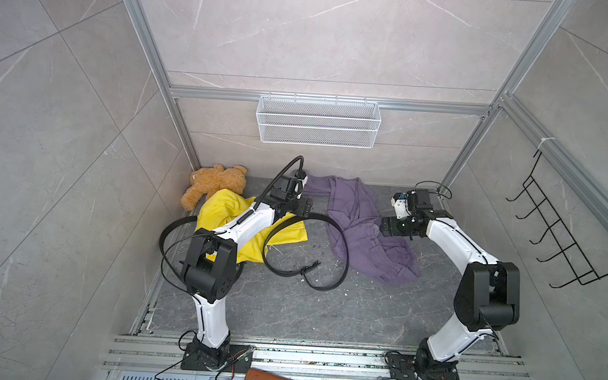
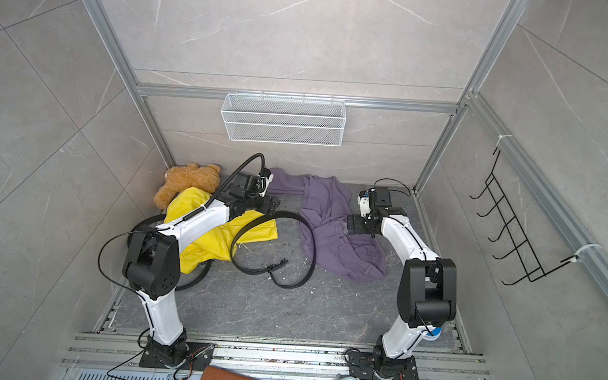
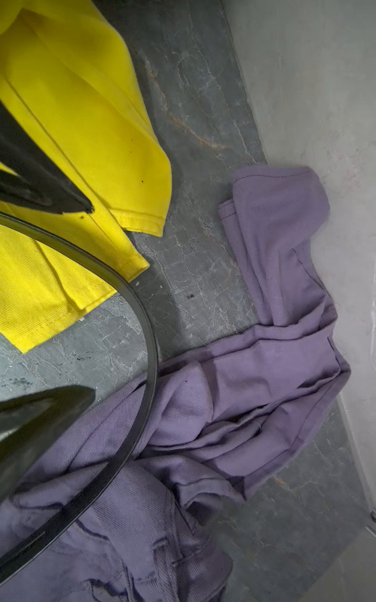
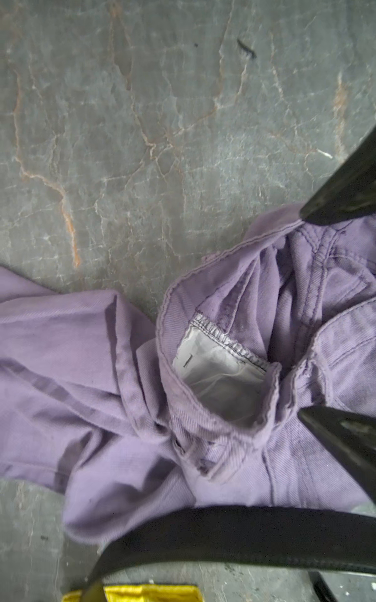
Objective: Remove the belt from the trousers
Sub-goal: Place the belt at the center of the board, then reset both arms
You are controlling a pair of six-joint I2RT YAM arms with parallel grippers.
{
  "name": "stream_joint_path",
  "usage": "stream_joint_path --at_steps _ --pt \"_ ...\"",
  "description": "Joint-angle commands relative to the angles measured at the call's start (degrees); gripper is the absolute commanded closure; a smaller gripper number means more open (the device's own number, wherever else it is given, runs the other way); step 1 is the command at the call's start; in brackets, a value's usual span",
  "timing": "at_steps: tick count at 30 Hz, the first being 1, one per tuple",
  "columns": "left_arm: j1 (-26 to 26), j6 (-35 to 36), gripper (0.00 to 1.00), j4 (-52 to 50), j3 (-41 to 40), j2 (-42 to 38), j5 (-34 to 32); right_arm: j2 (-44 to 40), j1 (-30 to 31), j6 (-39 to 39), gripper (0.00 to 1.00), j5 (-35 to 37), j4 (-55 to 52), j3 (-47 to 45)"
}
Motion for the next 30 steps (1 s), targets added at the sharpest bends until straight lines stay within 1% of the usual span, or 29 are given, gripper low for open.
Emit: stream_joint_path --at_steps 1,4,6,9,11,13,14,15,16,18,19,21,22,23,24,25,26,28,30 --pt "0.3 -1.0 0.09 4.7 -6.1 -9.8 0.4 -3.5 -0.2 -1.0 0.05 -2.8 5.7 -3.7" --pt "2.0 -0.6 0.07 6.5 -15.3 -17.2 -1.8 -6.5 -1.2 -1.0 0.00 -4.1 12.5 -8.7" --pt "3.8 -0.8 0.07 7.9 -21.4 -22.5 -4.1 -8.5 -2.0 -0.8 0.00 -4.5 17.8 -12.1" --pt "7.0 0.7 0.07 10.5 -30.8 -30.2 -9.7 -11.1 -3.0 -0.9 0.00 -4.3 25.3 -18.3" --pt "9.8 1.4 0.06 14.9 -38.1 -34.5 -14.2 -12.7 -3.5 -1.6 0.00 -3.5 29.8 -22.5" --pt "14.0 2.0 0.06 21.1 -45.6 -37.9 -15.7 -13.9 -4.3 -1.7 0.00 -2.5 33.8 -26.3" --pt "15.3 3.0 0.05 23.8 -48.0 -39.1 -15.7 -14.2 -4.4 -1.7 0.00 -1.9 35.2 -27.6" --pt "16.0 5.0 0.05 28.9 -51.3 -39.8 -16.6 -14.6 -4.6 -1.2 0.00 -1.6 37.4 -29.5" --pt "16.2 6.2 0.04 32.8 -53.3 -39.9 -17.7 -15.1 -4.8 -0.9 0.00 -1.4 40.3 -31.6" --pt "18.1 6.5 0.04 36.8 -54.6 -38.2 -17.0 -15.4 -4.8 0.1 0.00 -0.1 45.4 -35.5" --pt "19.1 6.1 0.04 37.0 -54.5 -37.0 -16.9 -15.3 -5.0 0.1 0.00 -0.4 44.3 -35.4" --pt "20.5 5.6 0.05 40.4 -55.3 -34.4 -15.1 -15.4 -5.0 0.9 0.00 -1.8 47.3 -37.3" --pt "20.9 6.0 0.05 43.2 -56.1 -33.0 -13.9 -15.7 -5.0 1.5 0.00 -2.9 50.4 -39.2" --pt "21.0 6.1 0.04 46.3 -57.0 -31.7 -14.2 -16.0 -5.0 1.9 0.00 -3.9 54.7 -41.7" --pt "21.1 6.4 0.05 48.1 -57.2 -30.8 -14.7 -16.4 -4.9 2.2 0.00 -4.5 59.1 -44.2" --pt "21.3 6.6 0.04 48.1 -57.1 -30.9 -14.2 -16.8 -4.9 2.6 0.00 -4.9 64.1 -47.1" --pt "21.8 6.5 0.04 50.8 -57.6 -30.5 -13.2 -16.9 -4.9 2.8 0.00 -5.4 68.0 -49.1" --pt "21.9 7.2 0.04 53.6 -57.9 -29.3 -12.1 -16.3 -4.8 2.7 0.00 -5.6 70.2 -50.2" --pt "21.9 7.7 0.05 53.8 -57.4 -28.7 -11.7 -15.7 -4.6 2.1 0.00 -5.9 72.4 -51.2"
